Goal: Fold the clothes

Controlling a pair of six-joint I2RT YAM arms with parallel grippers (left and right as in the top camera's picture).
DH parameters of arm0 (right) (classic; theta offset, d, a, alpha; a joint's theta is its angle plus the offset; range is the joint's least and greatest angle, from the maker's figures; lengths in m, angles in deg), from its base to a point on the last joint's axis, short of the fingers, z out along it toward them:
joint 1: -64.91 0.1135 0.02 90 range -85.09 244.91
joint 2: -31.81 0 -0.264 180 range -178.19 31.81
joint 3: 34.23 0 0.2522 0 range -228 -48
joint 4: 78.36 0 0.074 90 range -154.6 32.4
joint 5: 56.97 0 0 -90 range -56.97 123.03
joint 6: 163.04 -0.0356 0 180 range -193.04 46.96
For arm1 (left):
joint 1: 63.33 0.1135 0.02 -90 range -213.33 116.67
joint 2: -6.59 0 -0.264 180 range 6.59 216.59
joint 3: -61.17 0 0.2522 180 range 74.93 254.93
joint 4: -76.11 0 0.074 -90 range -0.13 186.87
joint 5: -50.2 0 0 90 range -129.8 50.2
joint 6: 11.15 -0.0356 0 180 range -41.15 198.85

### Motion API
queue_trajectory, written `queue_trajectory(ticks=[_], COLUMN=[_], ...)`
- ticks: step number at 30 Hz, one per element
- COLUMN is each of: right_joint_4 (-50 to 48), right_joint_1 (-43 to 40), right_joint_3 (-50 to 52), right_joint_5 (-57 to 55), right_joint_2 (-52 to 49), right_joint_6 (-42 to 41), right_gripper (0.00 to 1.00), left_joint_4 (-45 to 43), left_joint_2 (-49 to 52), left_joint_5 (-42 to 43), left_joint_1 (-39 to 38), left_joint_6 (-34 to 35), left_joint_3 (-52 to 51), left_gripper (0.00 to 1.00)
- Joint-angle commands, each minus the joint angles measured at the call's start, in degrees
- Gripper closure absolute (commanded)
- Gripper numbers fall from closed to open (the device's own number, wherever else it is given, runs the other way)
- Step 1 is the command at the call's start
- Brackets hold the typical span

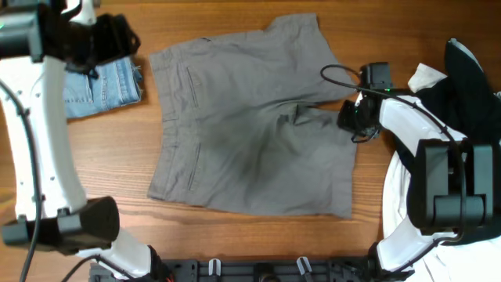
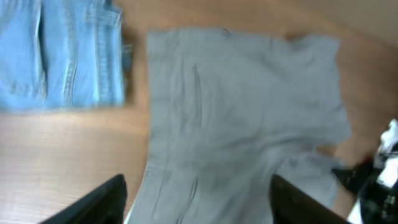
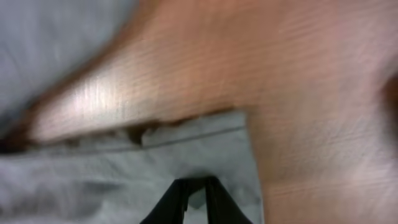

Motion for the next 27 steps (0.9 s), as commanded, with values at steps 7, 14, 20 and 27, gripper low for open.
queue_trajectory(ticks=[7, 14, 20, 27], right_joint_4=[16.65, 34.10, 34.12, 27.96], right_joint_1=[-4.85, -4.85, -4.85, -4.87], right_joint_3=[-12.90, -12.68, -3.93, 6.19], right_joint_5=[15.19, 14.45, 13.66, 13.66], right_joint_2=[15.69, 29.49, 27.36, 25.64], right_joint_6=[10.91, 7.41, 4.68, 3.23], right_gripper=[0.66, 0.44, 0.41, 0.39], left_joint_4=[9.84, -6.43, -28.89, -36.50], left_joint_2=[-5.38, -21.75, -15.45, -5.42], left_joint_5=[-1.68, -6.95, 1.05, 3.13], left_joint_1=[2.69, 3.89, 5.40, 8.70], left_joint_6=[1.25, 14.32, 23.71, 24.68], left_joint_3=[-10.16, -50.01, -77.11, -81.29], left_gripper=[0.44, 0.08, 0.30, 0.22])
